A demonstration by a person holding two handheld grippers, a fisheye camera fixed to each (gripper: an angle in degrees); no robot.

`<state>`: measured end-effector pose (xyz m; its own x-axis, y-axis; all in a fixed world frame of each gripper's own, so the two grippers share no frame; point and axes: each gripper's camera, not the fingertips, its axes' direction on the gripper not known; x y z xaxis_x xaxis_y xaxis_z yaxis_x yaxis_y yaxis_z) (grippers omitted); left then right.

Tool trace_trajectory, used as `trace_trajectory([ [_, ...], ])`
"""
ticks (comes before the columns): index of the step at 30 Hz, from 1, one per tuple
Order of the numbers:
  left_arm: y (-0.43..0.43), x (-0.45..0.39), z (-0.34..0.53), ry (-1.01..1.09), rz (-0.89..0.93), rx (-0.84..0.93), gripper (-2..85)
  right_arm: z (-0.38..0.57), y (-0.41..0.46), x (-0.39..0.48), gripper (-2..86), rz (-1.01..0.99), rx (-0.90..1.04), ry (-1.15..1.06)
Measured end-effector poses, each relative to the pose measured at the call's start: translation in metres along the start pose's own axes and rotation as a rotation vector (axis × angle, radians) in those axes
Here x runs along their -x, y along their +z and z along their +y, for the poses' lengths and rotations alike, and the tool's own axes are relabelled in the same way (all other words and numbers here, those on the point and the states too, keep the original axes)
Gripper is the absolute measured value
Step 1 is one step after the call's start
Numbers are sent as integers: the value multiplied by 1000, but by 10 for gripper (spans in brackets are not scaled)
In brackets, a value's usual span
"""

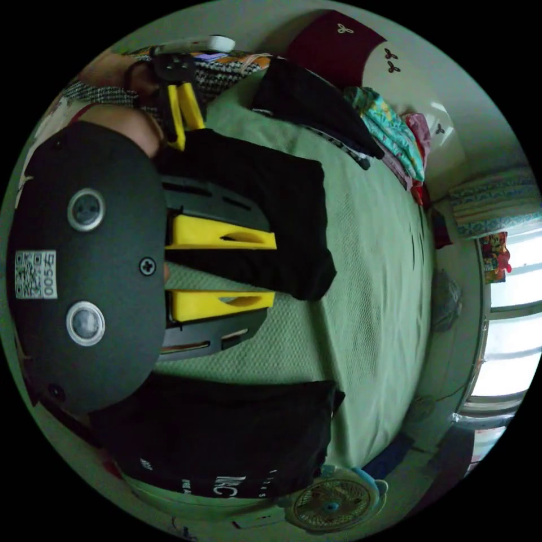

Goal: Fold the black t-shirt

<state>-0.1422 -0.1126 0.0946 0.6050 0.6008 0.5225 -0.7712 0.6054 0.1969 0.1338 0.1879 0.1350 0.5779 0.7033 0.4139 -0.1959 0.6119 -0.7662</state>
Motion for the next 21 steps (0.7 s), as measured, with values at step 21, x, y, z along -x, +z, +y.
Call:
trace_trajectory([
  [21,-134,43,49,98,27,-83,49,-34,-43,117,-12,-38,-87,-72],
])
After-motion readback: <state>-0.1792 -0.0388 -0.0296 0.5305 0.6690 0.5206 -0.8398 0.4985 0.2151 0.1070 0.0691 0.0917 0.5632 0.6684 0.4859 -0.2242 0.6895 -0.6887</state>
